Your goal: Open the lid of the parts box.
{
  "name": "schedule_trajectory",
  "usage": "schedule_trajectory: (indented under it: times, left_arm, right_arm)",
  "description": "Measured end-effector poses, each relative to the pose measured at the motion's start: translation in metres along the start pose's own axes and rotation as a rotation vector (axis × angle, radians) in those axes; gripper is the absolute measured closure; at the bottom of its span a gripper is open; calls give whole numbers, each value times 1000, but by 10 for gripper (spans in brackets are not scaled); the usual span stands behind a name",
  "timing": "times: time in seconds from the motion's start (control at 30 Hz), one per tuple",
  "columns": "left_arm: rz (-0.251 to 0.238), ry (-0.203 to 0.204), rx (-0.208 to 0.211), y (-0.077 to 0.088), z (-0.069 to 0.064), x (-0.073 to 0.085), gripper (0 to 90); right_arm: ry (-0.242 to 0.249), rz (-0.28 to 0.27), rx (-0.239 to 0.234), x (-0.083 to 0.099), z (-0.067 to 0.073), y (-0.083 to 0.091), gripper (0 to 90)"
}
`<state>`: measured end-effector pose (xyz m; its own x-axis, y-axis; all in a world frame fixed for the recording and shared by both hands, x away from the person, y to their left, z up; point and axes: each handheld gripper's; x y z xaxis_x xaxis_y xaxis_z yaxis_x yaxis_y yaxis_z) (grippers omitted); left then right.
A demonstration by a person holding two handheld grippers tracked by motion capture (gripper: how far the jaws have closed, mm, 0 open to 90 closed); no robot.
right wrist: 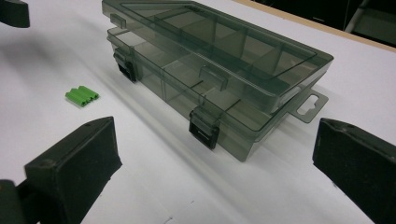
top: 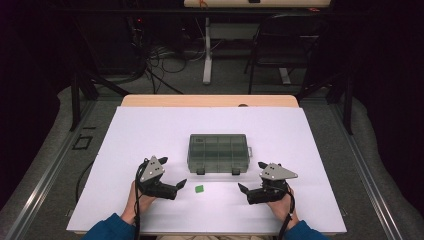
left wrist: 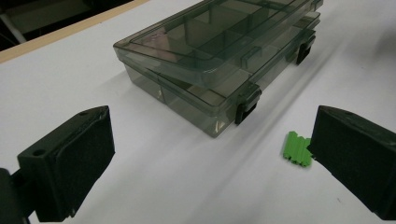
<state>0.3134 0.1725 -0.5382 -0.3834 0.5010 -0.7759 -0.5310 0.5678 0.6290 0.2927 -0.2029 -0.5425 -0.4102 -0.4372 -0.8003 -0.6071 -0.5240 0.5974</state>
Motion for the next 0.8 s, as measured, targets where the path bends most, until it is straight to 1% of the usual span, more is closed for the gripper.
schedule_trajectory:
  times: [0.07, 0.13, 0.17, 0.3, 0.37, 0.43, 0.47, 0.5, 0.53, 0.57, 0.6, 0.63, 0.8]
  left_arm:
    - [11, 3, 0, -2, 1, -1, 0]
    - [25, -2, -10, -5, 2, -2, 0]
    - [28, 2, -5, -6, 3, -3, 0]
    - [39, 0, -5, -10, 5, -5, 0]
    - [46, -4, -16, -12, 5, -6, 0]
    - [44, -9, -25, -13, 6, -8, 0]
    - [37, -12, -21, -13, 7, -9, 0]
    - [39, -13, -16, -14, 7, -10, 0]
    - [40, -14, -25, -15, 7, -10, 0]
    - [41, -21, -24, -16, 7, -11, 0]
    - [43, -19, -19, -17, 8, -11, 0]
    - [46, -23, -26, -18, 8, -12, 0]
    - [55, -27, -31, -23, 11, -15, 0]
  right_arm:
    - [1, 2, -1, 0, 0, 0, 0]
    - [0, 10, -3, 0, 0, -1, 0]
    - [-2, 12, -3, 0, 0, -1, 0]
    - [-3, 20, -6, 0, 0, -2, 0]
    - [2, 24, -7, 0, 0, -2, 0]
    - [2, 25, -7, 0, 1, -2, 0]
    - [1, 26, -8, 0, 1, -2, 0]
    - [-1, 26, -9, 1, 0, -2, 0]
    - [1, 27, -6, 1, 0, -2, 0]
    - [1, 27, -5, 1, 0, -2, 0]
    - [-1, 26, -7, 1, 0, -2, 0]
    - [-1, 27, -6, 1, 0, -2, 0]
    - [1, 28, -8, 1, 0, -2, 0]
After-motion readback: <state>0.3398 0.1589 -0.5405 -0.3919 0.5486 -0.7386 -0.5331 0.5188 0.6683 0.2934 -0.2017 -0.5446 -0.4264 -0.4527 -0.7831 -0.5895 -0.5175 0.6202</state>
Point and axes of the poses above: each handheld gripper's, and its own axes: y roughly backward along the jaws, x roughly out of its underside, z roughly to its left, and after that the axes turned 10 degrees about z, right-handed
